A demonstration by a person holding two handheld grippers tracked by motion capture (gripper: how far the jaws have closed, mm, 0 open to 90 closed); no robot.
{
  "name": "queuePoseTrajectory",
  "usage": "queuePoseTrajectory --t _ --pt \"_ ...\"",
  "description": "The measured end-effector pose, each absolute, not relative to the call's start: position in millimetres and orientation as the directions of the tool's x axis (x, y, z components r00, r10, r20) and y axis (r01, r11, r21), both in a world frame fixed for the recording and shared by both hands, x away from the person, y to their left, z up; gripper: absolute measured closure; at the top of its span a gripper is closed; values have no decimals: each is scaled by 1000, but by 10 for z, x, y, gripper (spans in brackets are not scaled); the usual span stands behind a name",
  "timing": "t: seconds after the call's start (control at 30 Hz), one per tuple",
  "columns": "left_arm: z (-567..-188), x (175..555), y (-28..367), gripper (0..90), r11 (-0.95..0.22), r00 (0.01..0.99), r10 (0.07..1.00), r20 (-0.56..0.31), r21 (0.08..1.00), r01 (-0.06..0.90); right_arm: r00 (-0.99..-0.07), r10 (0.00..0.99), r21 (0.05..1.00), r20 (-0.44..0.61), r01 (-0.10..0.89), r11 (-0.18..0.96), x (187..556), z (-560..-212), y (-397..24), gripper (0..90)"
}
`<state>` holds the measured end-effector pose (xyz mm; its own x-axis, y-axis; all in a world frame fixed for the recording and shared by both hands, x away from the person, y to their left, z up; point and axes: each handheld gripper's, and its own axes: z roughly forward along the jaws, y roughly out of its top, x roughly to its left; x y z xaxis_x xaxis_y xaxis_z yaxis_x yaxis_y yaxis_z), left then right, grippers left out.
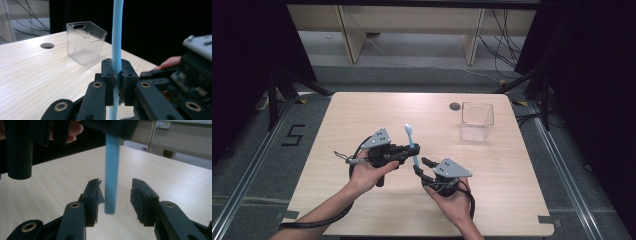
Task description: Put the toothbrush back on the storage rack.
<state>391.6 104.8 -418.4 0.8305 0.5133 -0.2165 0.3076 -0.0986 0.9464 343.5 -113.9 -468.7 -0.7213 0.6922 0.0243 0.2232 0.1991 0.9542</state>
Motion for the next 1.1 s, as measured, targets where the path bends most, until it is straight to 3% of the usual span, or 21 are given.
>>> queuePoseTrajectory --t 0.07,0.2,0.37,0.67,1.1 --pt "-4183 3924 1057 827 -106 827 526 -197 950 294 -721 693 961 -14 181 208 3455 -4664 -1189 585" --pt "-4178 3933 1070 826 -111 820 543 -178 953 281 -702 711 959 50 233 163 3410 -4619 -1237 595" --pt "-4200 3934 1058 827 -135 815 561 -144 956 261 -687 726 978 34 174 118 3404 -4456 -1308 663" --pt "-4249 3911 984 827 -173 821 561 -102 956 237 -704 708 987 63 148 59 3419 -4136 -1220 676" --pt "-4270 3860 916 827 -208 831 553 -57 957 204 -719 690 986 85 160 45 3489 -4087 -1042 706"
